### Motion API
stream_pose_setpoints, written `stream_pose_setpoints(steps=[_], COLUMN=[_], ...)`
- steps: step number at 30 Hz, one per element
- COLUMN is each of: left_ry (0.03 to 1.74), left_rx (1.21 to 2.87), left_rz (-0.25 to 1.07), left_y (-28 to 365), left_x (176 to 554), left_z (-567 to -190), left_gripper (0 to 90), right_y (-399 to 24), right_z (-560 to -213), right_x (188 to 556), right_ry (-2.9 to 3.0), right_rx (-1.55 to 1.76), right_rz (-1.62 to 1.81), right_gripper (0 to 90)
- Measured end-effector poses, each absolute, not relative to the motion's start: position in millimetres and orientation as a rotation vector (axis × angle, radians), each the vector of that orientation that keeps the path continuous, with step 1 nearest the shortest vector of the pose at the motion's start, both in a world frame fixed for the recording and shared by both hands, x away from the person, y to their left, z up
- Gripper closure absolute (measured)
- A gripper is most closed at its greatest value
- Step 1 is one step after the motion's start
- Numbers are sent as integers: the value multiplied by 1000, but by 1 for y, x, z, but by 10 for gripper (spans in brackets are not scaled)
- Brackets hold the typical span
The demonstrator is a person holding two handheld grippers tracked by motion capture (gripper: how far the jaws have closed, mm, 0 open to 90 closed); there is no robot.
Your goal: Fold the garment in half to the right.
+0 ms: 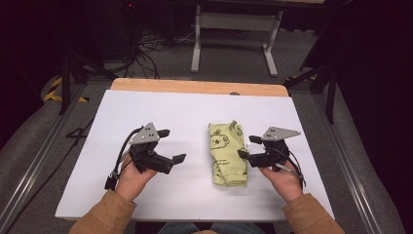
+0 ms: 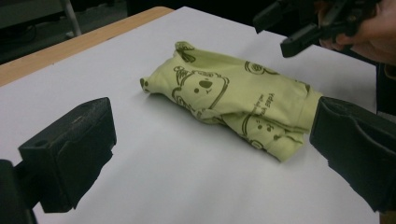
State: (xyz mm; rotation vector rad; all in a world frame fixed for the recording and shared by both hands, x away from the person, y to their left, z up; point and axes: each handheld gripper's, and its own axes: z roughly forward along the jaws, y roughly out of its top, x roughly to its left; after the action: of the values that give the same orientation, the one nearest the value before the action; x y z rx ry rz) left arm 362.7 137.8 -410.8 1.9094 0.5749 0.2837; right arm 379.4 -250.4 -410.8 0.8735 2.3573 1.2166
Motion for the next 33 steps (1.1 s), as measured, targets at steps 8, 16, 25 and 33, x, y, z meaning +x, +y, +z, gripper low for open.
stream_pose_setpoints(steps=[8, 16, 25, 33], left_ry=[600, 610, 603, 588], left_rx=[1887, 1893, 1904, 1899], left_rz=[304, 291, 276, 273], left_y=[158, 167, 164, 163], left_x=[349, 346, 347, 346], left_z=[-425, -440, -443, -443], left_gripper=[8, 10, 12, 18], right_y=[-245, -239, -236, -225], right_z=[-410, -420, -437, -443], right_x=[395, 422, 449, 466], right_ry=[2364, 2393, 2411, 2417], right_rx=[883, 943, 1056, 1109], right_rz=[1184, 1110, 1064, 1005], right_gripper=[334, 343, 395, 548])
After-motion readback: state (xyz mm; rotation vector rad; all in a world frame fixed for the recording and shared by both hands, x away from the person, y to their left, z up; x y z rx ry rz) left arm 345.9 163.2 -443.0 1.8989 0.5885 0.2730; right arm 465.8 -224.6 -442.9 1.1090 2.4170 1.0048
